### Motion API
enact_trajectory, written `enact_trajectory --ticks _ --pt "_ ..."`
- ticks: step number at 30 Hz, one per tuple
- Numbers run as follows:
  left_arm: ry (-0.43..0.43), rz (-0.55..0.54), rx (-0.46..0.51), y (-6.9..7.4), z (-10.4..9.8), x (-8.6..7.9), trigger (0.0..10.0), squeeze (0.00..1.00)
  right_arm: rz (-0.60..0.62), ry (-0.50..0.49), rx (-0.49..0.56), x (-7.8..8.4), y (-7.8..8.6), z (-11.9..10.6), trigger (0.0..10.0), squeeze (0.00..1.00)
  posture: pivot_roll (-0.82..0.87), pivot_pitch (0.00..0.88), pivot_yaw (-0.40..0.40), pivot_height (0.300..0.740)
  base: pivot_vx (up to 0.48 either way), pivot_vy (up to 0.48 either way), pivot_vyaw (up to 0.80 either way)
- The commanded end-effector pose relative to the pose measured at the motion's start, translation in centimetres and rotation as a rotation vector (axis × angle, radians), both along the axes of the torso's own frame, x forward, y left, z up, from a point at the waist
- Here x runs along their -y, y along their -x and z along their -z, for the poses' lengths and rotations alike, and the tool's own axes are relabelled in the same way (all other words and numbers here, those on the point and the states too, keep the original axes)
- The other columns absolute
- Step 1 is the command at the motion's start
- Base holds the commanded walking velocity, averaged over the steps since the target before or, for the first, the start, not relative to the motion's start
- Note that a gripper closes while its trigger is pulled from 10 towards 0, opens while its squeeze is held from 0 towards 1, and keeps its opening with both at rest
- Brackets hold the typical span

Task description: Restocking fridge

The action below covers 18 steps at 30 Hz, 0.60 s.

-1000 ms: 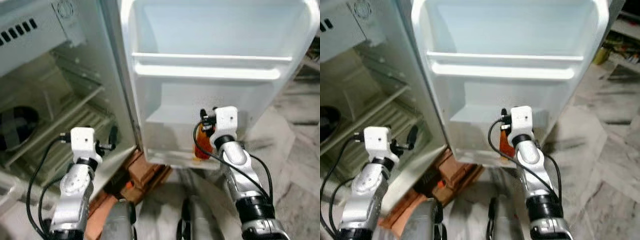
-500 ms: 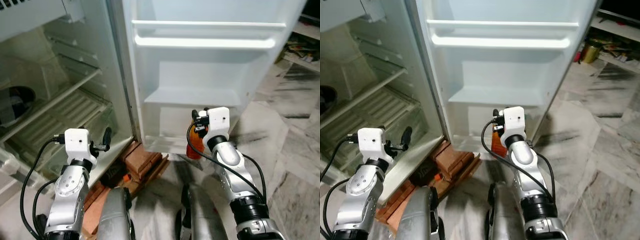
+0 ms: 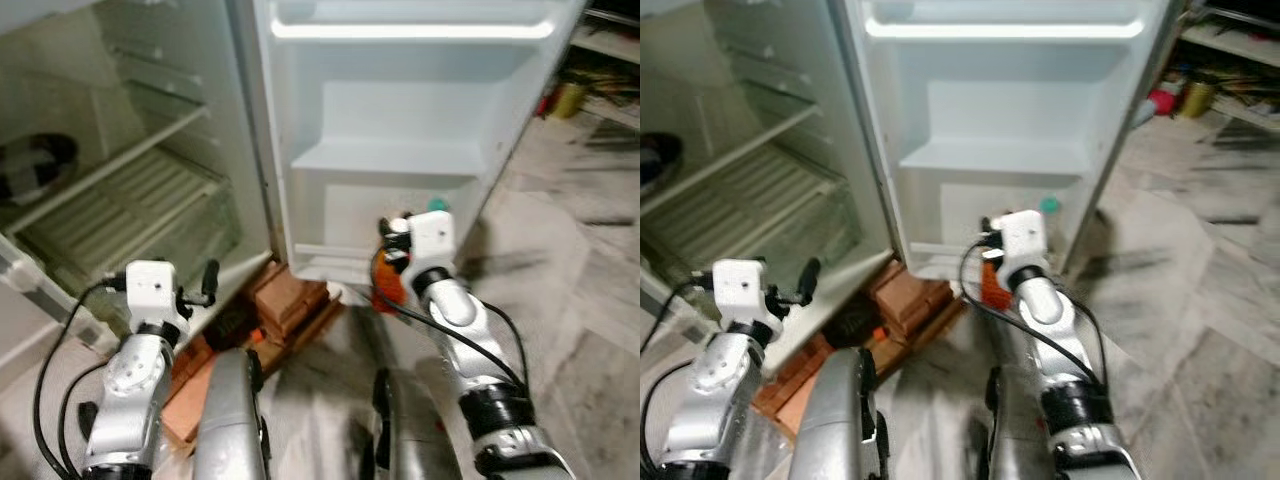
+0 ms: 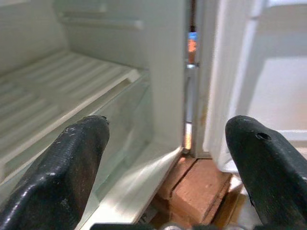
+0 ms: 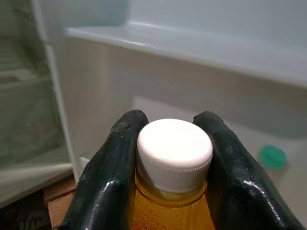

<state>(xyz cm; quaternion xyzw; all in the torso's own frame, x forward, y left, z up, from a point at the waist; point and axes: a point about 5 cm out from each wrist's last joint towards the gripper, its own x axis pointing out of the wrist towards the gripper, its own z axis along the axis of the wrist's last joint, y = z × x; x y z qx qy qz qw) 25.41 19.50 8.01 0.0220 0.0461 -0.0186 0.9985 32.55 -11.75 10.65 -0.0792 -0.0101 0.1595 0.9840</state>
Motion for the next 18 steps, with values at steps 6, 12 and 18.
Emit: enact_trajectory --ticks 6,12,18 --pt "-0.027 0.016 -0.013 1.1 -0.3 -0.4 10.0 0.0 -0.116 0.096 0.175 -2.4 -2.1 -3.1 10.0 0.0 0.1 0.161 0.039 0.585 0.0 0.0 0.0" --pt "-0.037 0.015 -0.039 2.6 -0.4 -0.7 10.0 0.0 -0.171 0.138 0.215 -3.6 -3.1 -3.7 10.0 0.0 0.14 0.23 0.052 0.585 0.0 0.0 0.0" --pt "-0.049 0.02 -0.074 4.7 -0.9 -1.1 10.0 0.0 -0.255 0.158 0.235 -4.7 -3.5 -4.1 10.0 0.0 0.18 0.312 0.068 0.585 0.0 0.0 0.0"
